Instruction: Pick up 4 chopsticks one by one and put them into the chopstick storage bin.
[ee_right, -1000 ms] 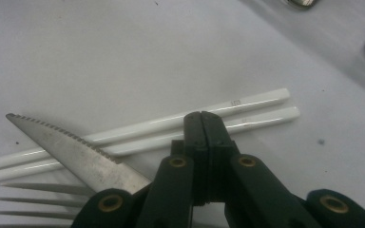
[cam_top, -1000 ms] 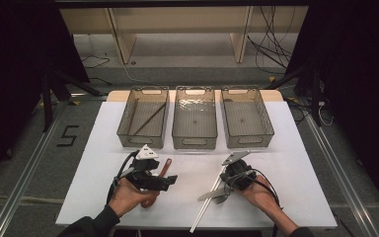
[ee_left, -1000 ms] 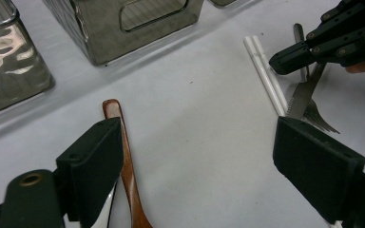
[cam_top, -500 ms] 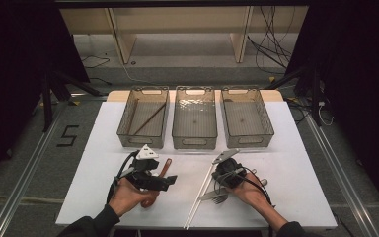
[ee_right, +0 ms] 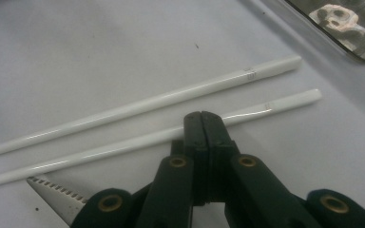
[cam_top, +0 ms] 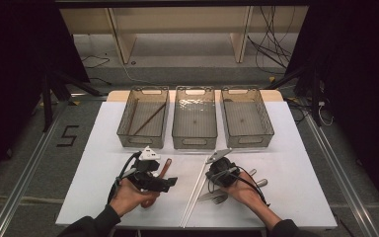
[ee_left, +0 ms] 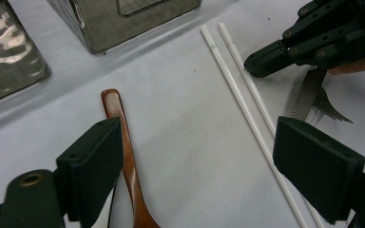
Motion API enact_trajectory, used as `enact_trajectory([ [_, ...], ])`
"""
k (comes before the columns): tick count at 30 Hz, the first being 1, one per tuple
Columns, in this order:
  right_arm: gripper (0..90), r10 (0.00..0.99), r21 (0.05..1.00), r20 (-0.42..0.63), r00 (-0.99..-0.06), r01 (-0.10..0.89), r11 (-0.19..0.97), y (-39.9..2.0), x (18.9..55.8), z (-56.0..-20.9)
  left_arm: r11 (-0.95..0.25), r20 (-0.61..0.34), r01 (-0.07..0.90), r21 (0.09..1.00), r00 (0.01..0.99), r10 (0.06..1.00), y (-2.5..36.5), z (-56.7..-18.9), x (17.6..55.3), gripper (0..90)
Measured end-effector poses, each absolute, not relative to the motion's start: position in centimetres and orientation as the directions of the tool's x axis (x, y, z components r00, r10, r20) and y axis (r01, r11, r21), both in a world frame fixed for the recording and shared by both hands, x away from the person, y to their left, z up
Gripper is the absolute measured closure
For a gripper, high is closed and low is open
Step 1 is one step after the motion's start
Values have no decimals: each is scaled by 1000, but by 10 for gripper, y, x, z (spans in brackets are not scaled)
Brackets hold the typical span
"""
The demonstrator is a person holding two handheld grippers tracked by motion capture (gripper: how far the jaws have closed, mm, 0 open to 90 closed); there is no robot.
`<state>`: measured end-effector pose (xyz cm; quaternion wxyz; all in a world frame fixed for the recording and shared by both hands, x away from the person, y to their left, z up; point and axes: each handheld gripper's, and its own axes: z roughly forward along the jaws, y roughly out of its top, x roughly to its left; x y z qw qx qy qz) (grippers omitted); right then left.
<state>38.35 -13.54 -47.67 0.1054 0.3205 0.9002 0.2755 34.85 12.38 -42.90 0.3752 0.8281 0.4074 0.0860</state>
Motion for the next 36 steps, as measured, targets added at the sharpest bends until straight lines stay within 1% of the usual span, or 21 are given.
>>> enact_trajectory([
  [7, 900, 642, 586, 0, -767, 520, 621, -138, 384, -471, -391, -162, 612, 687, 654, 739, 122, -431, 349, 171],
  [16, 895, 670, 658, 22, -742, 515, 549, -159, 377, -446, -404, -169, 622, 671, 659, 733, 110, -435, 352, 186],
  [18, 790, 687, 670, 30, -726, 525, 525, -165, 376, -440, -410, -171, 628, 661, 659, 733, 105, -437, 353, 189],
  [20, 638, 708, 679, 35, -706, 536, 501, -171, 374, -436, -419, -176, 635, 650, 661, 729, 100, -439, 355, 190],
  [21, 591, 717, 682, 36, -696, 541, 492, -173, 373, -434, -421, -177, 638, 644, 660, 730, 98, -440, 355, 190],
  [23, 530, 730, 692, 33, -683, 542, 476, -178, 369, -429, -425, -175, 641, 639, 659, 731, 94, -442, 356, 190],
  [26, 465, 741, 717, 42, -670, 536, 445, -184, 364, -421, -434, -173, 646, 628, 660, 731, 89, -444, 358, 190],
  [29, 423, 749, 735, 41, -661, 528, 426, -190, 358, -416, -454, -167, 650, 609, 665, 728, 83, -447, 360, 190],
  [32, 400, 755, 743, 45, -654, 527, 412, -196, 352, -413, -471, -165, 657, 588, 668, 725, 76, -449, 361, 194],
  [36, 392, 760, 752, 54, -648, 527, 396, -202, 345, -410, -477, -168, 675, 563, 659, 733, 68, -451, 362, 197],
])
